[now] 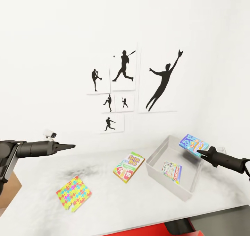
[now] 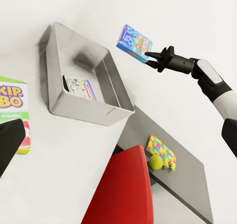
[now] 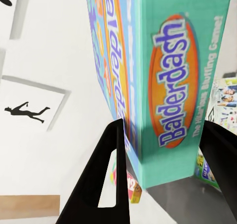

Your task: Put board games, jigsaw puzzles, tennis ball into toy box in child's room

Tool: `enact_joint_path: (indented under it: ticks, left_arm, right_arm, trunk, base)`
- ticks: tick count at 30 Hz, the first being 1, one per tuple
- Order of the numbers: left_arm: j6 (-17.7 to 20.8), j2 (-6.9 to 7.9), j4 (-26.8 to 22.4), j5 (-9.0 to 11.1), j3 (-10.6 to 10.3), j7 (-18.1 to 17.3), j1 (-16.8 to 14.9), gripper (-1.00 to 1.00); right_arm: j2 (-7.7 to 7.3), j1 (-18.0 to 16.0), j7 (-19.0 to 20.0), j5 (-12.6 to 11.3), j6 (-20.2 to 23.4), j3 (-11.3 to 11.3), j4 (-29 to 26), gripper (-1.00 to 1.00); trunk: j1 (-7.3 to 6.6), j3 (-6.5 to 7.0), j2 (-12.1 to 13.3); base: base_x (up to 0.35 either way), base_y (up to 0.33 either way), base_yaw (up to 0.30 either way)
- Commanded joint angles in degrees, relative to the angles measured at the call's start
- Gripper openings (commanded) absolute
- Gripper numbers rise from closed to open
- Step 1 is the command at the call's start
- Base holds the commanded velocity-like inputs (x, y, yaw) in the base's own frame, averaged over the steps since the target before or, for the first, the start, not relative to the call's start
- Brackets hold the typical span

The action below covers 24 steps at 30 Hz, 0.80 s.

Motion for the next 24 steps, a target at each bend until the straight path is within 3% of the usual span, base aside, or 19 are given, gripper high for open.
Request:
enact_joint_path:
  ticks: [1,24]
  left_arm:
    - [0.6,-0.01,0.0,0.0,0.0,-0.2,0.0,1.0]
    - [0.6,0.02,0.0,-0.1,0.0,-0.2,0.0,1.0]
  right_arm:
    - [0.03,-0.1,0.6,0.5,0.2,-0.1,0.0,-1.0]
    - [-0.02,-0.1,0.5,0.5,0.2,-0.1,0.1,-1.0]
  trunk:
    - [0.04,-0.08,-0.1]
    - [0.04,-0.08,-0.1]
  base:
    - [0.135,0.0,0.0]
    - [0.085,0.0,0.0]
